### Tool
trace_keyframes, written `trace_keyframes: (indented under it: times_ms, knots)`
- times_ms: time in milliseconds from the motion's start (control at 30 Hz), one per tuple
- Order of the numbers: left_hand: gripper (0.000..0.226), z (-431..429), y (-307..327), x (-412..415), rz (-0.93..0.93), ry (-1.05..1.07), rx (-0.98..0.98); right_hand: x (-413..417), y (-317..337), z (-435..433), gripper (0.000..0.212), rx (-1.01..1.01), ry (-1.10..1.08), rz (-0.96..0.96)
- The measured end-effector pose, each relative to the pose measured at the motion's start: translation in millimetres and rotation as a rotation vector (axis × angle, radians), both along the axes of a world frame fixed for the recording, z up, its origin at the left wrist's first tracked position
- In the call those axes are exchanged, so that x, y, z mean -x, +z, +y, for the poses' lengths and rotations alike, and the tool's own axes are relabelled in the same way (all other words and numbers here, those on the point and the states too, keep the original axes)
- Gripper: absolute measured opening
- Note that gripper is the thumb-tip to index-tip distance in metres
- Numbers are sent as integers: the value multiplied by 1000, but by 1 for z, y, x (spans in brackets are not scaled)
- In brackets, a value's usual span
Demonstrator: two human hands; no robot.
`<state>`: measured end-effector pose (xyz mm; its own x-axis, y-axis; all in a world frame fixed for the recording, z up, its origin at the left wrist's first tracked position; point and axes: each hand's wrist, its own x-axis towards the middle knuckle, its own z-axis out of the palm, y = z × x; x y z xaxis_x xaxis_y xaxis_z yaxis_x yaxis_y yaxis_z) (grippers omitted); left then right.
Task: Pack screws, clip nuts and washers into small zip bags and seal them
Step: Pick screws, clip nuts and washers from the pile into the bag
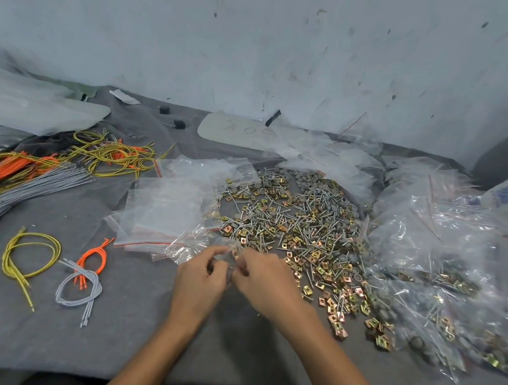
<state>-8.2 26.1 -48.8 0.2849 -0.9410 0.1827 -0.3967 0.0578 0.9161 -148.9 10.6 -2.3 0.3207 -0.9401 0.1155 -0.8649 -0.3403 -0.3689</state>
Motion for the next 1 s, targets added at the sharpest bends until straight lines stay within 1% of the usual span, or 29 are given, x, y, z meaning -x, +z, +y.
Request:
trace_keyframes:
  times_ms: [67,133,233,300,333,367,433,500,567,700,800,867,933,1000]
  knots:
    - [33,0,0,0,13,-7,8,-5,-3,0,16,43,7,10]
    - [30,1,1,0,14,-18,35,-5,-8,2,13,79,23,-29]
    - [27,2,3,0,3,-26,69,0,-12,7,10,53,29,-197]
    - [28,2,4,1,-7,-29,84,9,-14,6,8,56,-23,-322]
    - [31,2,4,1,-13,-30,92,15,-15,4,5,84,-65,-353]
    - [34,2,4,2,-19,-29,98,22,-15,2,4,117,-115,-344]
    - [35,2,5,3,-20,-28,102,37,-15,-5,7,165,-208,-223]
    - [35,2,5,3,-19,-19,96,48,-16,-11,16,142,-247,-40]
    - [32,2,4,2,-25,-13,85,53,-16,-14,20,88,-244,76]
    - [29,2,4,2,-23,-11,60,53,-18,-14,16,107,-223,119]
    - [28,3,6,2,-27,-11,54,52,-17,-13,17,102,-227,117]
    - [27,2,5,2,-30,-7,57,53,-14,-10,15,99,-262,38]
    - [27,2,5,2,-34,-6,58,55,-10,-5,12,89,-293,-165]
    - [28,2,4,2,-33,-3,54,50,-5,5,12,19,-264,-356]
